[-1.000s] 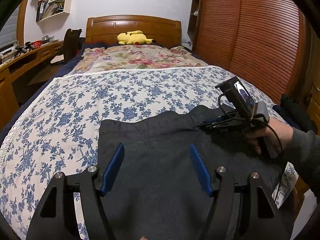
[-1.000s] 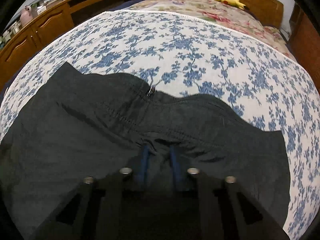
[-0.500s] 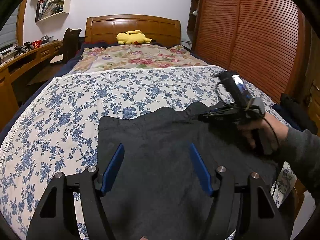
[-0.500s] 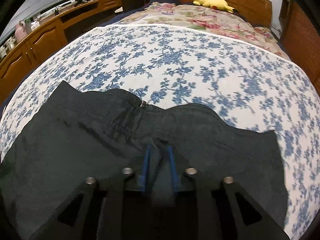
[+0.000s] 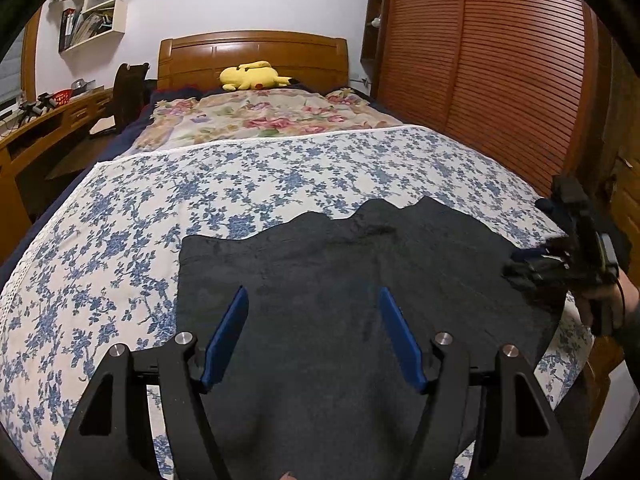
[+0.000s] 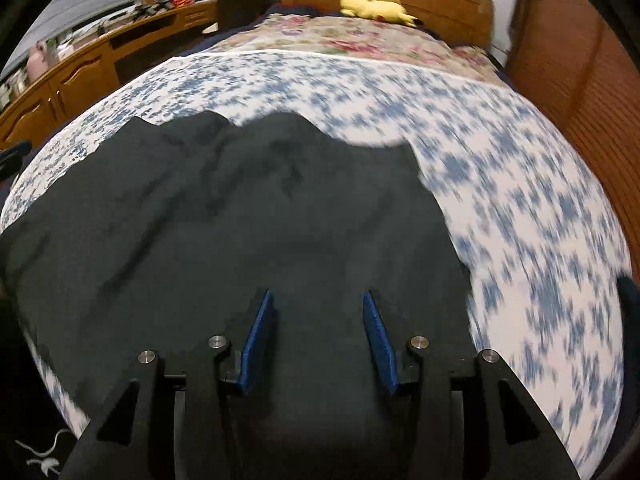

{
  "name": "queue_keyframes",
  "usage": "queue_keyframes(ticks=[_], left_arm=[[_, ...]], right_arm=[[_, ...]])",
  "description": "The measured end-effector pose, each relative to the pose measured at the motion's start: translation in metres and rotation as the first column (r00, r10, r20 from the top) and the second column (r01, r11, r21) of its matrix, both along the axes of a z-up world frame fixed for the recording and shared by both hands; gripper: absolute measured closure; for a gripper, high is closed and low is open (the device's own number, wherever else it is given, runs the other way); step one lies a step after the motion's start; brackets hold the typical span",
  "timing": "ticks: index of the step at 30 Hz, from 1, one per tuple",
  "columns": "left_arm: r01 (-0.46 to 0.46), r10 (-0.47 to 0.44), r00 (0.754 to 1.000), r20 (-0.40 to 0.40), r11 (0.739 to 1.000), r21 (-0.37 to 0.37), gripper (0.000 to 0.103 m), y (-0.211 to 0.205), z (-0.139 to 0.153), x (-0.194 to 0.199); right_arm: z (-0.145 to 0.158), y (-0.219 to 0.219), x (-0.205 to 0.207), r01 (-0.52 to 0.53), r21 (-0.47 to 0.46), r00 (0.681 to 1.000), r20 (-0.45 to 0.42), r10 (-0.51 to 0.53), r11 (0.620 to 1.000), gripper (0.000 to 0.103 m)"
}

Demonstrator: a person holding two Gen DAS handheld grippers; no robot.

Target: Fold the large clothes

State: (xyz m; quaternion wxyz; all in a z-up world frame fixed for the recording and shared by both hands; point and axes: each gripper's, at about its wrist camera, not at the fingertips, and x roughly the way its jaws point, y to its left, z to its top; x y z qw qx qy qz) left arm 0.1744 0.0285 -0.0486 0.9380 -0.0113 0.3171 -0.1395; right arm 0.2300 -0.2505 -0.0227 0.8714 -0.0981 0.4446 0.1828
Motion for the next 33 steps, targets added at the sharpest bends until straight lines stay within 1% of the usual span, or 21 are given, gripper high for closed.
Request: queue_keyframes(ticks=[3,6,8,9,11,12,17,19,20,22,24,25,29,33], left_arm=[[0.013,-0.013,1.000,0.002,1.000,0.004,0.034,-0.009,0.000,-0.002],[0.029,-0.029,1.000,-0.001,0.999,0.014,0.034,-0.019,-0.001,-0.007],[0.040,-0.040,0.999,-0.003,0.999,0.024,0.034,-0.024,-0.002,-0.011],[0.046,-0.046,0.999,-0.003,0.999,0.026,0.034,-0.026,-0.002,-0.013],[0.046,-0.046,0.999,0.000,0.999,0.022,0.034,-0.027,-0.003,-0.018],[0.044,-0.044,0.999,-0.002,0.999,0.019,0.034,-0.026,-0.004,-0.022],[0.035,-0.034,0.998,-0.051,0.999,0.026,0.034,-0.017,-0.018,-0.035],[0.023,-0.021,0.998,-0.064,0.999,0.041,0.034,-0.012,-0.023,-0.042],[0.017,-0.014,0.997,-0.072,0.999,0.044,0.034,-0.010,-0.025,-0.046],[0.001,0.005,0.996,-0.093,0.998,0.056,0.034,-0.003,-0.032,-0.054],[-0.014,0.022,0.993,-0.114,0.998,0.066,0.034,0.003,-0.039,-0.060],[-0.021,0.030,0.992,-0.124,0.997,0.071,0.034,0.006,-0.043,-0.062],[-0.059,0.073,0.985,-0.155,0.994,0.093,0.034,0.019,-0.054,-0.067],[-0.085,0.105,0.976,-0.192,0.991,0.107,0.034,0.028,-0.068,-0.070]], right_arm=[[-0.005,-0.023,-0.017,0.054,0.001,0.999,0.010,-0.054,0.999,0.055],[-0.008,-0.043,-0.026,0.077,0.030,0.997,0.002,-0.077,0.997,0.055],[-0.015,-0.050,-0.027,0.095,-0.007,0.995,-0.004,-0.095,0.995,0.055],[-0.019,-0.053,-0.027,0.096,-0.001,0.995,-0.010,-0.096,0.995,0.055],[-0.029,-0.063,-0.024,0.109,0.056,0.993,-0.062,-0.105,0.992,0.055],[-0.032,-0.066,-0.025,0.114,0.077,0.992,-0.067,-0.109,0.991,0.055],[-0.029,-0.060,-0.026,0.119,0.054,0.993,-0.021,-0.118,0.991,0.055],[-0.024,-0.063,-0.037,0.138,0.031,0.990,0.030,-0.139,0.990,0.055],[-0.018,-0.061,-0.040,0.137,0.039,0.989,0.058,-0.139,0.990,0.055],[-0.002,-0.054,-0.051,0.104,0.069,0.988,0.108,-0.111,0.992,0.055],[0.009,-0.042,-0.056,0.082,0.059,0.986,0.142,-0.089,0.995,0.055],[0.012,-0.037,-0.059,0.065,0.069,0.986,0.150,-0.075,0.996,0.055],[0.013,0.004,-0.061,-0.036,0.102,0.988,0.151,0.020,0.994,0.055],[0.005,0.044,-0.067,-0.150,0.139,0.983,0.130,0.133,0.979,0.055]])
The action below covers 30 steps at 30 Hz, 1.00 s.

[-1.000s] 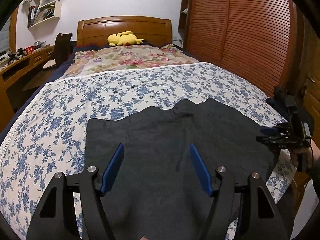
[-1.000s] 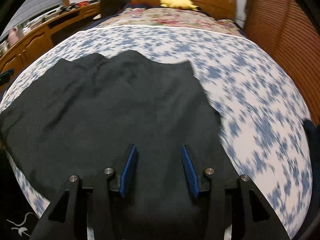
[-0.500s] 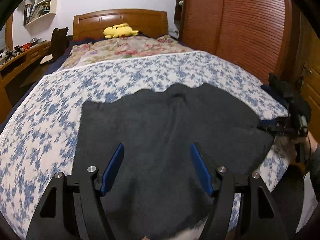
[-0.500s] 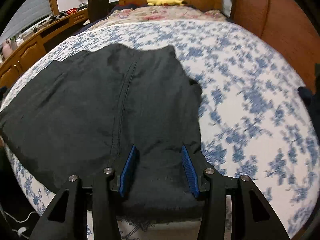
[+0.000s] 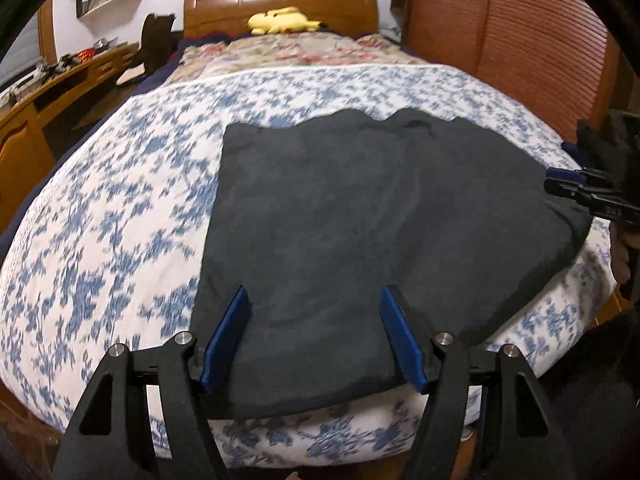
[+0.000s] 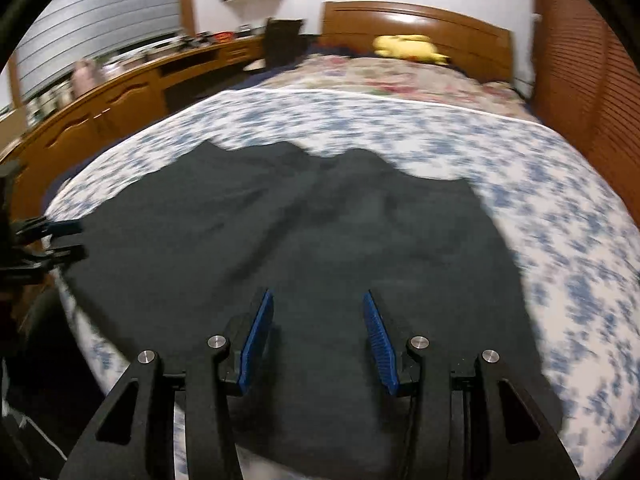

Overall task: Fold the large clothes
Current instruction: 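Move the left gripper to the folded jacket's edge and grasp it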

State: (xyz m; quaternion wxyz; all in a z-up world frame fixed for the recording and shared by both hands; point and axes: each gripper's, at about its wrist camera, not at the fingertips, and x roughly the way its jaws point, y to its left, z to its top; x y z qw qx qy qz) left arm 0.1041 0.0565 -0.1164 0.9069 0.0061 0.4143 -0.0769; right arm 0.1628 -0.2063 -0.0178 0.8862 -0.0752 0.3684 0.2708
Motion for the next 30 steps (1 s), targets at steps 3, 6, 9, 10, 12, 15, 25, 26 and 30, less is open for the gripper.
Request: queue_keyframes(ticks=[3,6,9,10,12,15,25,26,30], left_arm=[[-0.022,0.022,1.000,-0.011,1.000,0.015,0.034,0.004,-0.007,-0.002],[-0.039,0.039,0.999,-0.013,0.999,0.009,0.033,0.009,-0.010,-0.004],[-0.061,0.061,0.998,-0.008,0.998,0.013,0.033,0.016,-0.010,-0.008],[-0.072,0.072,0.997,-0.006,0.997,0.017,0.033,0.018,-0.009,-0.010],[-0.096,0.097,0.995,-0.007,0.995,0.015,0.033,0.027,-0.009,-0.014],[-0.131,0.131,0.991,-0.013,0.991,0.009,0.033,0.042,-0.010,-0.021],[-0.162,0.160,0.986,-0.038,0.986,-0.044,0.031,0.055,-0.017,-0.027],[-0.165,0.164,0.986,-0.035,0.985,-0.045,0.031,0.054,-0.018,-0.028],[-0.173,0.171,0.985,-0.032,0.982,-0.073,0.032,0.056,-0.018,-0.035]], right_arm=[[-0.009,0.016,-0.006,-0.064,0.012,0.998,-0.015,0.065,0.998,0.055],[-0.033,0.025,-0.002,-0.091,-0.042,0.995,-0.039,0.089,0.995,0.055],[-0.054,0.033,-0.004,-0.131,-0.106,0.991,-0.054,0.126,0.986,0.055],[-0.055,0.032,-0.003,-0.128,-0.099,0.991,-0.049,0.124,0.987,0.055],[-0.054,0.030,-0.003,-0.125,-0.091,0.992,-0.048,0.121,0.988,0.055],[-0.055,0.037,-0.004,-0.123,-0.105,0.992,-0.028,0.121,0.987,0.055],[-0.046,0.048,-0.007,-0.130,-0.141,0.991,-0.027,0.128,0.981,0.055],[-0.045,0.048,-0.007,-0.131,-0.141,0.991,-0.026,0.128,0.981,0.055],[-0.046,0.048,-0.008,-0.130,-0.141,0.991,-0.020,0.129,0.981,0.055]])
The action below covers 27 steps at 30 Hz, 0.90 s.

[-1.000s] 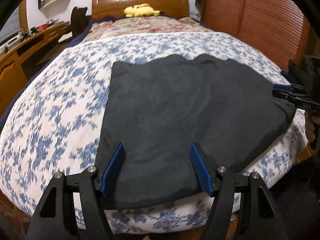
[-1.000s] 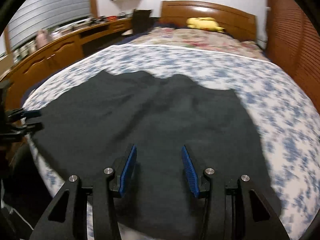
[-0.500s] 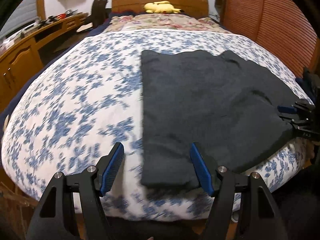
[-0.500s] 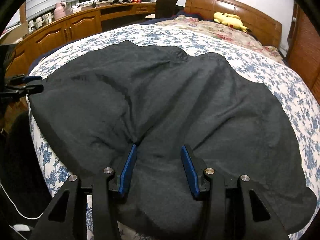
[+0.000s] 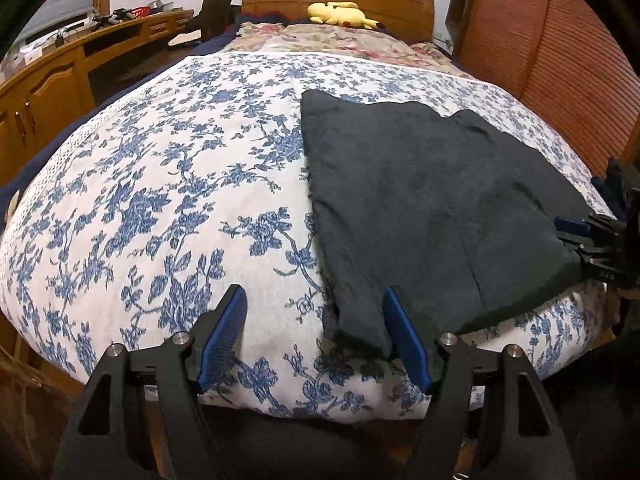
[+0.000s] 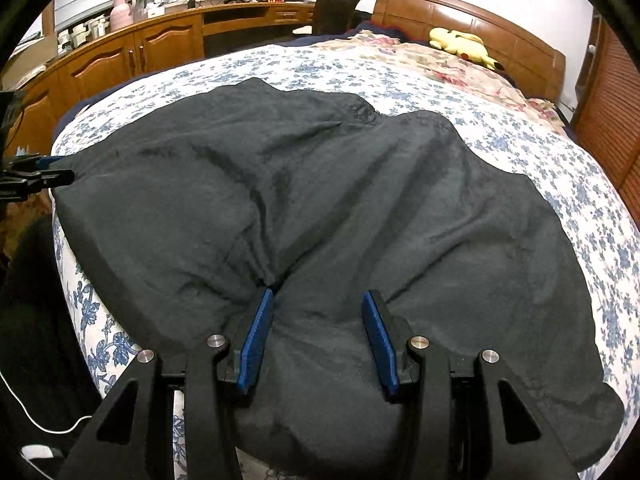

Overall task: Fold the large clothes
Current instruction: 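Move the left gripper to the folded jacket's edge and grasp it, then lift the grasped edge with the left gripper and fold the jacket over itself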

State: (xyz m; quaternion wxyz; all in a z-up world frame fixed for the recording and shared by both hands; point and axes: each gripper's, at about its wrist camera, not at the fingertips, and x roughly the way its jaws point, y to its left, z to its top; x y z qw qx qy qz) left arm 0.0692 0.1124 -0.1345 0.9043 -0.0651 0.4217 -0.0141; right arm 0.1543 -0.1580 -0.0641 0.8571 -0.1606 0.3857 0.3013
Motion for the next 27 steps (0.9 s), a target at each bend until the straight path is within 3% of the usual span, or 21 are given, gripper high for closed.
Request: queue_keyframes(ticks=[2,7,12,19,27], left_arm=[[-0.002,0.002,1.000,0.006,1.000,-0.028,0.040,0.001,0.001,-0.004],[0.022,-0.022,1.000,0.001,0.993,-0.112,0.074,-0.001,0.002,-0.008],[0.026,-0.025,1.000,0.007,0.991,-0.128,0.090,-0.007,0.010,-0.005],[0.091,-0.083,0.988,0.132,0.994,-0.058,0.095,-0.039,0.068,0.001],[0.218,-0.222,0.950,0.220,0.975,0.040,0.096,-0.113,0.119,0.029]], right_arm=[[0.000,0.000,-0.001,0.000,-0.001,1.000,0.003,0.000,1.000,0.055],[0.000,0.000,-0.001,-0.003,-0.005,1.000,0.006,0.003,1.000,0.055],[0.001,0.001,-0.002,-0.004,-0.004,1.000,0.005,0.004,1.000,0.055],[0.004,-0.009,0.000,-0.002,0.027,1.000,-0.013,0.002,1.000,0.055],[0.012,-0.044,-0.002,0.053,0.062,0.999,0.004,-0.053,0.997,0.055]])
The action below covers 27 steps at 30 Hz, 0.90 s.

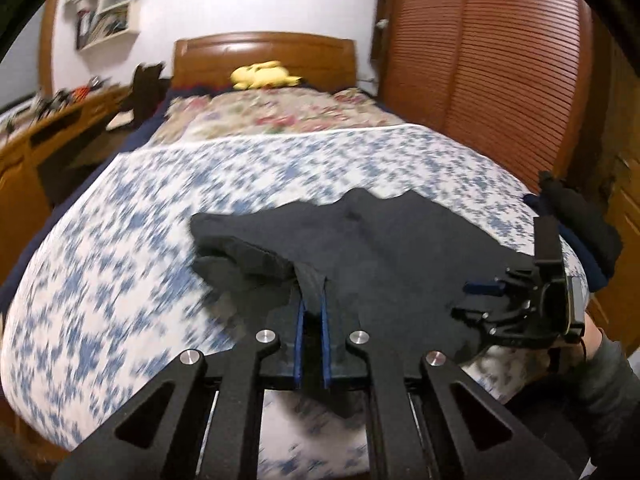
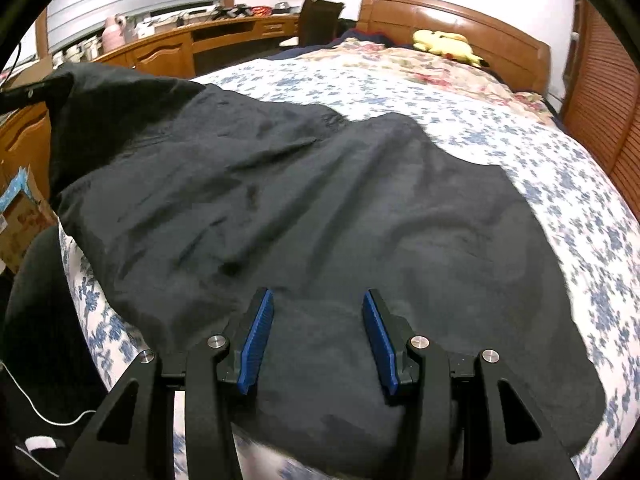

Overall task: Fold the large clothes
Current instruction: 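Lift the grasped edge with the left gripper and fold the jacket over itself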

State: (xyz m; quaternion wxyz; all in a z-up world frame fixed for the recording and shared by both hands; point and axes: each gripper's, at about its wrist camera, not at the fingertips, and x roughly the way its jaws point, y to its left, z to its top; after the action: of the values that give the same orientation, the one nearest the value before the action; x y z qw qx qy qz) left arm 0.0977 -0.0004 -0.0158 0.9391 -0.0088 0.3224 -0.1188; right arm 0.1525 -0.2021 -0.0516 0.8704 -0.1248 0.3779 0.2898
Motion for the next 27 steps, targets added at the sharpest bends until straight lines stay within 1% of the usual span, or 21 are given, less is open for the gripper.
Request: queue_keyframes(ticks=[4,10,14,16,18,20,23,25,27], left_arm=[[0.064,-0.065,0.997,0.033,0.998,0.027,0.096,-0.040,0.015,0.012],[0.166,-0.169,0.984,0.060,0.985,0.054,0.097,-0.104,0.034,0.030],[0.252,-0.256,0.965,0.054,0.966,0.062,0.097,-0.163,0.041,0.045],[0.306,-0.308,0.950,0.039,0.951,0.050,0.097,-0.194,0.041,0.050],[0.356,-0.357,0.934,0.014,0.934,0.036,0.097,-0.223,0.037,0.057],[0.386,-0.386,0.922,-0.016,0.922,0.027,0.097,-0.245,0.029,0.063],[0.415,-0.412,0.907,-0.088,0.910,0.019,0.097,-0.266,0.006,0.073],[0.420,-0.414,0.904,-0.108,0.907,0.043,0.097,-0.274,-0.006,0.072],[0.409,-0.401,0.909,-0.114,0.911,0.054,0.097,-0.274,-0.011,0.069]], right_arm=[[0.004,-0.034,-0.004,0.048,0.034,0.999,0.007,-0.048,0.998,0.055],[0.007,-0.091,-0.012,0.150,0.057,0.988,0.025,-0.152,0.987,0.055],[0.010,-0.123,-0.014,0.222,0.069,0.974,0.030,-0.225,0.973,0.055],[0.012,-0.137,-0.014,0.257,0.077,0.965,0.030,-0.260,0.963,0.055],[0.016,-0.148,-0.017,0.282,0.089,0.958,0.030,-0.286,0.955,0.055],[0.020,-0.156,-0.020,0.301,0.102,0.951,0.034,-0.306,0.948,0.055],[0.023,-0.164,-0.023,0.324,0.101,0.943,0.042,-0.329,0.941,0.055],[0.023,-0.166,-0.022,0.326,0.103,0.943,0.037,-0.331,0.940,0.055],[0.023,-0.164,-0.020,0.324,0.098,0.944,0.037,-0.329,0.941,0.055]])
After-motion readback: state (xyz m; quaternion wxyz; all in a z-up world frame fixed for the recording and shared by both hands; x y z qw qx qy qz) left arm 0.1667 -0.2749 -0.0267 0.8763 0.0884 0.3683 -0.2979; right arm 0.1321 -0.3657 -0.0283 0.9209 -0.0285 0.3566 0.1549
